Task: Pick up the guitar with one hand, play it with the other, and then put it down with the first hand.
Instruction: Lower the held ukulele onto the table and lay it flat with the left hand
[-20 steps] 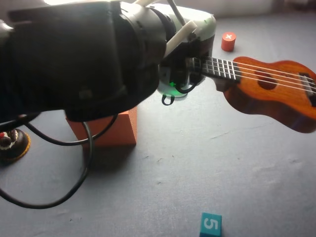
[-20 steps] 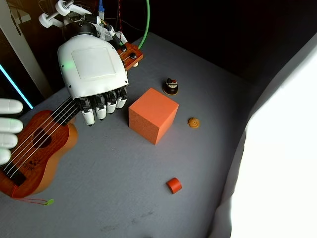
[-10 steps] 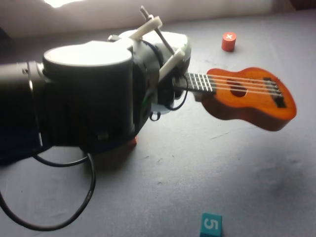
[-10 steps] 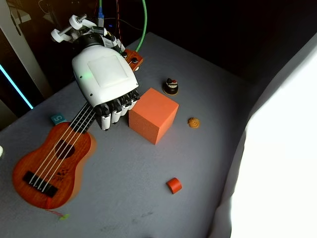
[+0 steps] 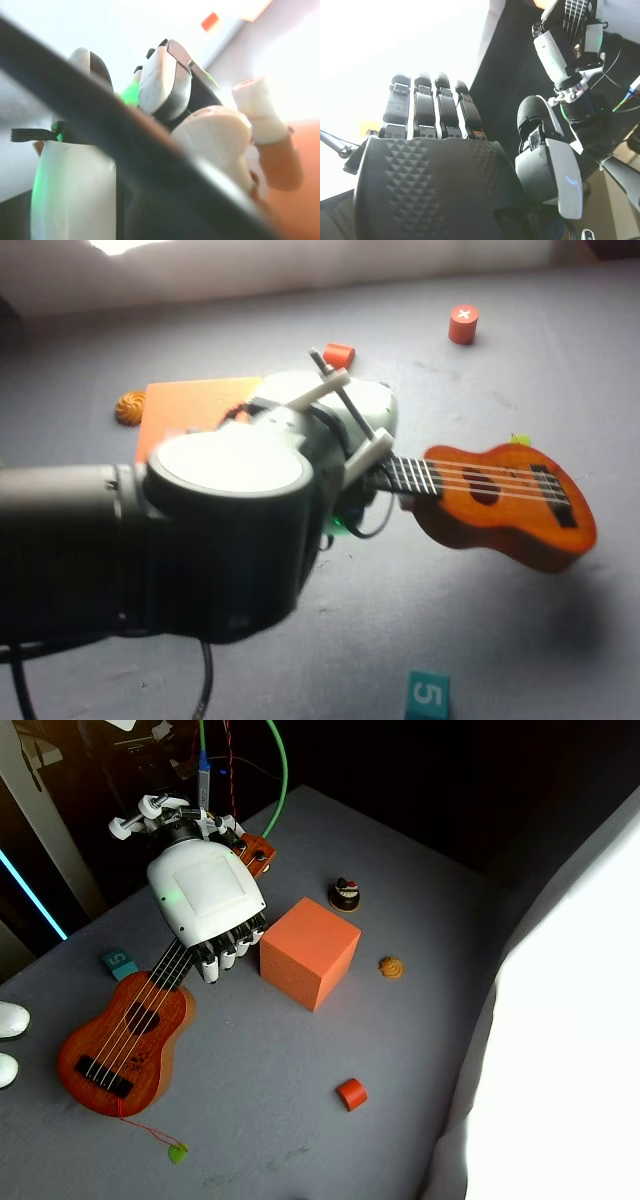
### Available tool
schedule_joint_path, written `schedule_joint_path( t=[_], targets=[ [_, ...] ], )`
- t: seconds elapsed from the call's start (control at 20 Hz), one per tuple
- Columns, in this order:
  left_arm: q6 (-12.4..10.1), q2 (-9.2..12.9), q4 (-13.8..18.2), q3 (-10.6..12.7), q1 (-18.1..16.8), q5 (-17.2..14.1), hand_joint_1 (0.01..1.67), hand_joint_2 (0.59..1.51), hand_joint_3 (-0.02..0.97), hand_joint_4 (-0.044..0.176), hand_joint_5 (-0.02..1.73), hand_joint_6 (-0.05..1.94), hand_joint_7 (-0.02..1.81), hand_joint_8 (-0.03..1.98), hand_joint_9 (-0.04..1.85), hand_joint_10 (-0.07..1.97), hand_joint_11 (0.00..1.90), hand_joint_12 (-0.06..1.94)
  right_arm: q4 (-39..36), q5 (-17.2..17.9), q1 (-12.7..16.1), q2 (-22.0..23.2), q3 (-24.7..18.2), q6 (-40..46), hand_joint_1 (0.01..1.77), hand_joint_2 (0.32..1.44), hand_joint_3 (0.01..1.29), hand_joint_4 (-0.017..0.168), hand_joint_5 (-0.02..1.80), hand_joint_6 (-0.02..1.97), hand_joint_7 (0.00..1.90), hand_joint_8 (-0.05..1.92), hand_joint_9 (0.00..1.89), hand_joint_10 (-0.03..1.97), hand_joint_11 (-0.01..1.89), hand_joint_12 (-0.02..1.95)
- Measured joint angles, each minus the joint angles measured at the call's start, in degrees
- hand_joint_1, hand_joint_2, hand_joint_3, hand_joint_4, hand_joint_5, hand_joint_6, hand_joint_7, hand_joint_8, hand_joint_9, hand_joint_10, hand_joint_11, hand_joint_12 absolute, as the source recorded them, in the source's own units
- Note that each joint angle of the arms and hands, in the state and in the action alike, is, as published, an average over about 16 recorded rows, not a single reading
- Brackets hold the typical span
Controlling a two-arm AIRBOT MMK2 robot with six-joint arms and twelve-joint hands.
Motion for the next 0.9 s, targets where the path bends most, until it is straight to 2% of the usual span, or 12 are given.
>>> schedule_joint_path(
  t=[0.3,0.65,0.9],
  targets=[
    [-3.31,-1.82,2.72,0.41,3.09,0.90,1.46,1.092,-0.018,-0.002,1.19,1.89,1.30,1.98,1.40,1.91,1.45,1.94,-0.75,-0.14,0.00,0.00,-0.42,-0.01,0.08,1.32,0.02,0.004,0.07,0.00,0.07,-0.01,0.03,0.02,0.02,0.01],
    [-7.86,-3.35,6.88,1.91,7.12,0.36,1.46,1.092,-0.017,-0.002,1.19,1.90,1.29,1.98,1.38,1.91,1.42,1.94,-1.28,-0.16,0.00,0.01,-0.66,-0.01,0.10,1.32,0.02,0.004,0.07,0.00,0.08,-0.01,0.05,0.02,0.02,0.01],
    [-10.65,-4.15,9.58,2.95,9.72,-0.14,1.35,1.096,-0.014,-0.001,1.08,1.89,1.21,1.96,1.30,1.91,1.35,1.94,-1.62,-0.15,0.00,0.02,-0.81,0.00,0.10,1.32,0.02,0.005,0.06,0.00,0.08,-0.01,0.05,0.02,0.02,0.01]
  ],
)
